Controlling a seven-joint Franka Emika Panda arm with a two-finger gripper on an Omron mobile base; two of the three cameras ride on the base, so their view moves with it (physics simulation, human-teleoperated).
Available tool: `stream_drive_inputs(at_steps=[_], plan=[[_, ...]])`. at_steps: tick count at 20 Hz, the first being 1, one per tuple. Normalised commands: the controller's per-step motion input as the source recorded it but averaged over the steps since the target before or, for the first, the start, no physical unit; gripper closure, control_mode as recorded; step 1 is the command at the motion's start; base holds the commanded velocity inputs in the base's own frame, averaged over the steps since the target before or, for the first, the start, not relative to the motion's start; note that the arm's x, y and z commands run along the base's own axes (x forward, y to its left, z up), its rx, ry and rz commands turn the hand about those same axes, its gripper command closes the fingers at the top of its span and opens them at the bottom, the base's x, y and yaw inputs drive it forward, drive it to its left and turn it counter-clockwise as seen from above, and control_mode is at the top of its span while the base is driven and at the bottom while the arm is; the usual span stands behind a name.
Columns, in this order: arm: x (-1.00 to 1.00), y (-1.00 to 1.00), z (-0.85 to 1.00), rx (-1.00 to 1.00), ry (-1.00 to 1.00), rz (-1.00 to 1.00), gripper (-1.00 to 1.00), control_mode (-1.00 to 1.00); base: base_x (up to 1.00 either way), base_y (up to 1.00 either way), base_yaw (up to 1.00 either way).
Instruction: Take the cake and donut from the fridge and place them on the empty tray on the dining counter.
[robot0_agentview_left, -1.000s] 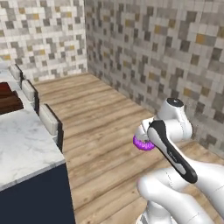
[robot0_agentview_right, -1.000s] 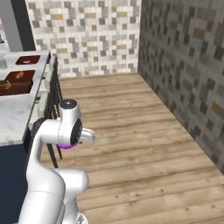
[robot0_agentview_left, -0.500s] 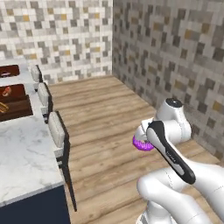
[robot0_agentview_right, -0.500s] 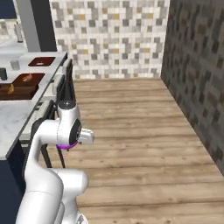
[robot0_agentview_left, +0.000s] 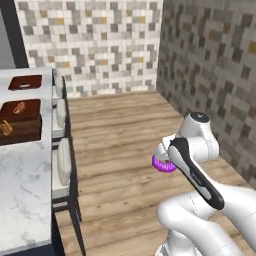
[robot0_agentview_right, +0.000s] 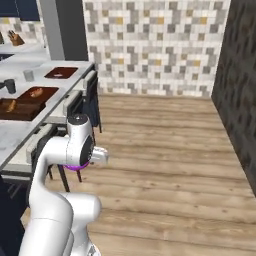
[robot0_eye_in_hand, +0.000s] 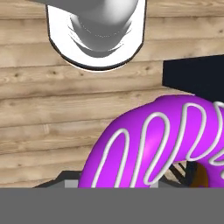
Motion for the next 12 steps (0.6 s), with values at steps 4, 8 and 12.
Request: stream_drive_inputs(at_steps=[4, 8, 12], plan=[[0.0, 0.0, 0.0, 0.0, 0.0, 0.0, 1.0, 1.0, 0.69, -0.51, 0.31], [0.0, 0.0, 0.0, 0.0, 0.0, 0.0, 1.0, 1.0, 0.66, -0.64, 0.29], [0.0, 0.0, 0.0, 0.0, 0.0, 0.0, 1.0, 1.0, 0.7, -0.65, 0.28]])
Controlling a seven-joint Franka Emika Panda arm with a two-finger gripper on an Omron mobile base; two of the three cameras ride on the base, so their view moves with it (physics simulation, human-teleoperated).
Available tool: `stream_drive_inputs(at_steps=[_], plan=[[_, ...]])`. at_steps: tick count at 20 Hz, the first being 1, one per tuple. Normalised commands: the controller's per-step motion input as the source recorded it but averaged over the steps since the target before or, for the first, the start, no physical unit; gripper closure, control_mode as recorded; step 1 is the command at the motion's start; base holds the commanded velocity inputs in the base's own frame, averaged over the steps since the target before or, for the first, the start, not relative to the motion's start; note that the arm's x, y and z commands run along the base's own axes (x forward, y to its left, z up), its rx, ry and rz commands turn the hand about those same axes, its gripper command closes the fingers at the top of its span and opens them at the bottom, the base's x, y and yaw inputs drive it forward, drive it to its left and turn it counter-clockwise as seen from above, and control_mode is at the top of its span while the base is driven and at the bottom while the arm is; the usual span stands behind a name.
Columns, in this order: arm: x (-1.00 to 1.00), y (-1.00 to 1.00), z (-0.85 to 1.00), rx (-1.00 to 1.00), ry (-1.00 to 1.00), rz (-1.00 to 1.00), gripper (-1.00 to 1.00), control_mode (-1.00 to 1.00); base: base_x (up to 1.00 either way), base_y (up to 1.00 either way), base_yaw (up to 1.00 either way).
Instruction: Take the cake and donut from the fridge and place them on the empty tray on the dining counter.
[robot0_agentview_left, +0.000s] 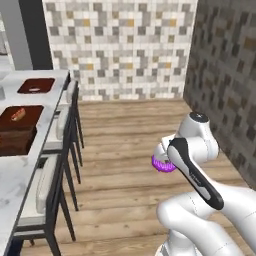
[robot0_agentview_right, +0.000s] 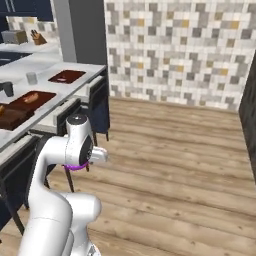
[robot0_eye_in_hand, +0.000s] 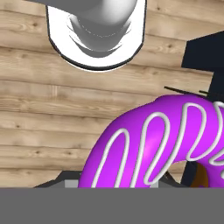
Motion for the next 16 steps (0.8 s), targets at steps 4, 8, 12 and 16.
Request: stream_drive_inputs(at_steps=[4, 8, 12, 16], plan=[[0.0, 0.0, 0.0, 0.0, 0.0, 0.0, 1.0, 1.0, 0.77, -0.58, 0.28], [0.0, 0.0, 0.0, 0.0, 0.0, 0.0, 1.0, 1.0, 0.79, -0.56, 0.28], [0.0, 0.0, 0.0, 0.0, 0.0, 0.0, 1.0, 1.0, 0.75, -0.51, 0.29], [0.0, 0.0, 0.0, 0.0, 0.0, 0.0, 1.0, 1.0, 0.71, -0.55, 0.29]])
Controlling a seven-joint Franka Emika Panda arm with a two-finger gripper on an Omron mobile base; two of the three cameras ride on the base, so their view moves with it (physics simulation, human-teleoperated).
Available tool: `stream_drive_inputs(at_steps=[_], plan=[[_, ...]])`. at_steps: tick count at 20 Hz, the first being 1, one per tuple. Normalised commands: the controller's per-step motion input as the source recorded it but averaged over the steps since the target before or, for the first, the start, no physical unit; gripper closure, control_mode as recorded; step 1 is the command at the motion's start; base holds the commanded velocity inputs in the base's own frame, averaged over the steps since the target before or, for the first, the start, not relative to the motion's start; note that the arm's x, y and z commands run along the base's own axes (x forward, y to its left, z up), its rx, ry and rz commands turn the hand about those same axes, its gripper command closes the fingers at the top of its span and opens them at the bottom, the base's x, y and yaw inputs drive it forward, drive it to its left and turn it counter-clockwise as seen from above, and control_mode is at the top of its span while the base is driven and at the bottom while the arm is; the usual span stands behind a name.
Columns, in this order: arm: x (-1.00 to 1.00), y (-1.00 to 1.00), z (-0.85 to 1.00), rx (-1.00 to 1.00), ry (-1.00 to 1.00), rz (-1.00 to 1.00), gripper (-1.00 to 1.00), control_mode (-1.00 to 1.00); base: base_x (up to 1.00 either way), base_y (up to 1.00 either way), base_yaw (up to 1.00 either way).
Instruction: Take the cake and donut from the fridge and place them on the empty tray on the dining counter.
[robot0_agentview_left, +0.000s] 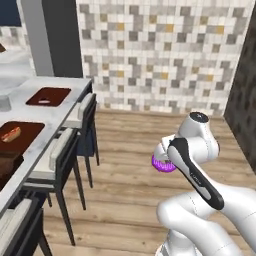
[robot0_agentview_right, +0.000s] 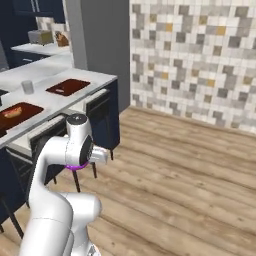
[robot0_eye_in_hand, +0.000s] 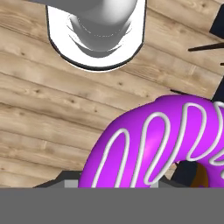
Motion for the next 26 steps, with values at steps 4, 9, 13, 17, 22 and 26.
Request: stream_drive_inputs(at_steps=[4, 9, 13, 17, 22, 26], plan=[[0.0, 0.0, 0.0, 0.0, 0.0, 0.0, 1.0, 1.0, 0.71, -0.55, 0.29], [0.0, 0.0, 0.0, 0.0, 0.0, 0.0, 1.0, 1.0, 0.66, -0.62, 0.3], [0.0, 0.0, 0.0, 0.0, 0.0, 0.0, 1.0, 1.0, 0.64, -0.61, 0.29], [0.0, 0.0, 0.0, 0.0, 0.0, 0.0, 1.0, 1.0, 0.63, -0.63, 0.29], [0.0, 0.0, 0.0, 0.0, 0.0, 0.0, 1.0, 1.0, 0.61, -0.58, 0.29], [0.0, 0.0, 0.0, 0.0, 0.0, 0.0, 1.0, 1.0, 0.55, -0.54, 0.3]])
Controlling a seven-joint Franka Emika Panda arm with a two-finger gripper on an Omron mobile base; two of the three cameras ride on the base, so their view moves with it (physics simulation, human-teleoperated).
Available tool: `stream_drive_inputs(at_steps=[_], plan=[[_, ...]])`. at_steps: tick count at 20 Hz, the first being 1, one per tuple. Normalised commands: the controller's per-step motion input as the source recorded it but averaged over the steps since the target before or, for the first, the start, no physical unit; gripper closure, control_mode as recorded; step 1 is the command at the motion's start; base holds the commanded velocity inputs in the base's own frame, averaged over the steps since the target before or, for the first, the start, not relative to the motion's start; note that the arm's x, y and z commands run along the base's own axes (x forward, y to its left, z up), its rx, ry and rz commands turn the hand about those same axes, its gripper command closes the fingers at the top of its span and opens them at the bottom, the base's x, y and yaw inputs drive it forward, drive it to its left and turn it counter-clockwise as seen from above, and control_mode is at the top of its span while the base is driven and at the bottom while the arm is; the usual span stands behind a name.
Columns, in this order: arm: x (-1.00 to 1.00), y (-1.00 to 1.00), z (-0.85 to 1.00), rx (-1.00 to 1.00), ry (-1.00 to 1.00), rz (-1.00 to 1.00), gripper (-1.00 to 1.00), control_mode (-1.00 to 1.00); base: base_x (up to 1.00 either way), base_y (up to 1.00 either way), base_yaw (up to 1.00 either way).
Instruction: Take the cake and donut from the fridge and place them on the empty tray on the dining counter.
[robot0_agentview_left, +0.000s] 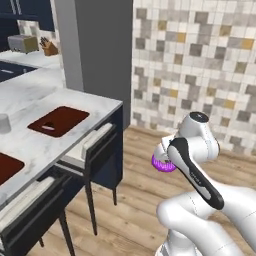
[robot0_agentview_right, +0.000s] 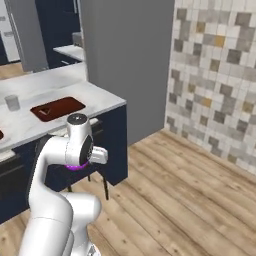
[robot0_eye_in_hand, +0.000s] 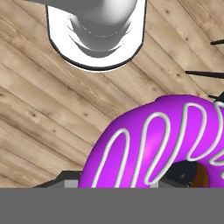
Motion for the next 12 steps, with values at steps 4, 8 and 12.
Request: stream_drive_inputs(at_steps=[4, 8, 12], plan=[[0.0, 0.0, 0.0, 0.0, 0.0, 0.0, 1.0, 1.0, 0.49, -0.56, 0.31], [0.0, 0.0, 0.0, 0.0, 0.0, 0.0, 1.0, 1.0, 0.42, -0.54, 0.31], [0.0, 0.0, 0.0, 0.0, 0.0, 0.0, 1.0, 1.0, 0.39, -0.59, 0.32]])
